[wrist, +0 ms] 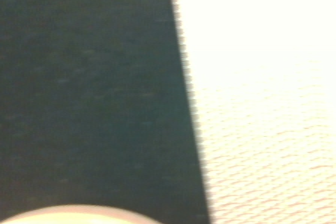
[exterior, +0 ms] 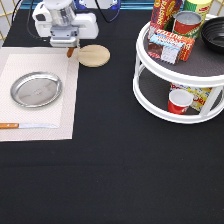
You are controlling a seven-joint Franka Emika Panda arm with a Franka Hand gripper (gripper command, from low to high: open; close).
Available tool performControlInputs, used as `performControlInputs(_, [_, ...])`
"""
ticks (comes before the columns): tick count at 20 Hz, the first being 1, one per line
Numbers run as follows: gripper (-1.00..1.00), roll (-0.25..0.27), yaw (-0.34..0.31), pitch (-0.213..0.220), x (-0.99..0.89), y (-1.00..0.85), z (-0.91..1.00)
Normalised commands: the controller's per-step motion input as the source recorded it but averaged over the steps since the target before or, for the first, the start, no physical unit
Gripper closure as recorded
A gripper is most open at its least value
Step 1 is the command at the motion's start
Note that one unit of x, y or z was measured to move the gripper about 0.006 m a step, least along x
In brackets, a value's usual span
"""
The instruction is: Arrange plate and fork
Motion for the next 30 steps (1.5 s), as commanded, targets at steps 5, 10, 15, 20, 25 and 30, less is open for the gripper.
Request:
performControlInputs(5, [1.00, -0.009, -0.196, 0.000, 0.00, -0.45, -0.02])
performControlInputs(10, [1.00, -0.005, -0.221, 0.000, 0.00, -0.39, -0.04])
performControlInputs(15, [1.00, -0.002, -0.194, -0.020, 0.04, -0.42, -0.02])
performControlInputs(20, [1.00, 0.000, -0.182, -0.076, 0.12, -0.42, -0.01])
performControlInputs(25, [1.00, 0.000, -0.221, -0.107, 0.14, -0.31, -0.01])
performControlInputs(30, [1.00, 0.000, -0.293, -0.157, 0.13, -0.08, -0.01])
